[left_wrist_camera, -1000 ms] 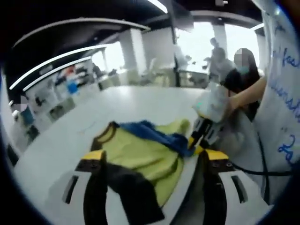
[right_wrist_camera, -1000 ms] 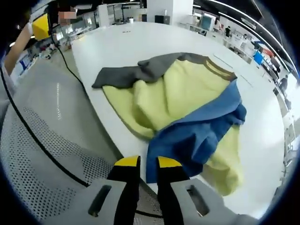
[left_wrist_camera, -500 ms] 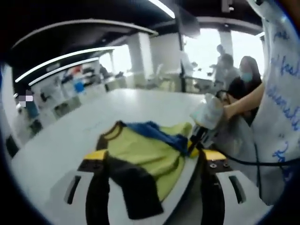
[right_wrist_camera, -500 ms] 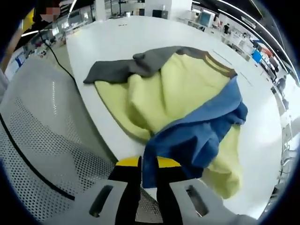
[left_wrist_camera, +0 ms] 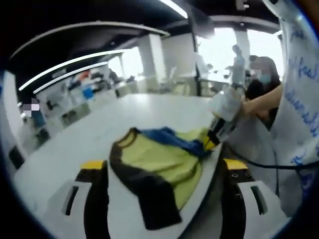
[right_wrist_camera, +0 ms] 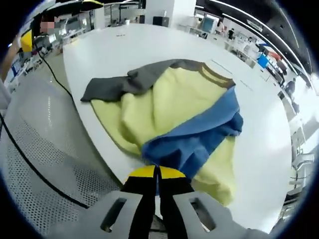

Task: Fold the garment on the visible template until the final outline fits inside the template.

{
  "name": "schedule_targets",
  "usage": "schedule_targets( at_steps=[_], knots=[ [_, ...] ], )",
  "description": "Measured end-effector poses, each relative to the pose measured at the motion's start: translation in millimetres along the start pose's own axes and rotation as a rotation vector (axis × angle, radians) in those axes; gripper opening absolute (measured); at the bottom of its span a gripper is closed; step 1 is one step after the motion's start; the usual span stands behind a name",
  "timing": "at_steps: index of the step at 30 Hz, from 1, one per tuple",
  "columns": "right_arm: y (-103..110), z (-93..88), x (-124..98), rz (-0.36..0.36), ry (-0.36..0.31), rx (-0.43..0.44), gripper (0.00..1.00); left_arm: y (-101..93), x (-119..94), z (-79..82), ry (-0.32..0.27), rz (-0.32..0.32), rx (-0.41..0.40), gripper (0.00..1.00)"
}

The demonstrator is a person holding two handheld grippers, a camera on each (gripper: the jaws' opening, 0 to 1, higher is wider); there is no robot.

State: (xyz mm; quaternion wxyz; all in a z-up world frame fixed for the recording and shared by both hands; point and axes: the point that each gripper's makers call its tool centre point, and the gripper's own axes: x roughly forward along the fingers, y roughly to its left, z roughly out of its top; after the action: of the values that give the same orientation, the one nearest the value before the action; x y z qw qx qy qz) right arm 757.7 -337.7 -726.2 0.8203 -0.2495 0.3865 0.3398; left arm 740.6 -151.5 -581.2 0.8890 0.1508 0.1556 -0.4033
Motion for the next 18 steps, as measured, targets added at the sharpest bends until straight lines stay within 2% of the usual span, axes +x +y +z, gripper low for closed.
schedule_targets(
  at_steps=[2,9,14,18],
  knots=[
    [-13.6,3.4,-8.6,-0.030,-0.014,0.008,0.01,0.7,0.9,2.8,-0.001,-0.007,-0.027,0.99],
    [-60.1,6.5,-33.3,-0.130,-0.037,0.024,0.01,-1.1,2.2,9.6,0.003,-0.013,-0.012,0.99],
    [-98.6,-1.7,-47.4,-0.213,-0.030,0.039,0.01,1.2,6.0,13.2,0.000,0.003,-0.009,0.99],
    [-121.7,-11.6,-54.8,-0.255,-0.020,0.062,0.01,-0.1,9.1,17.2,-0.002,0.010,-0.001,0.99]
  ],
)
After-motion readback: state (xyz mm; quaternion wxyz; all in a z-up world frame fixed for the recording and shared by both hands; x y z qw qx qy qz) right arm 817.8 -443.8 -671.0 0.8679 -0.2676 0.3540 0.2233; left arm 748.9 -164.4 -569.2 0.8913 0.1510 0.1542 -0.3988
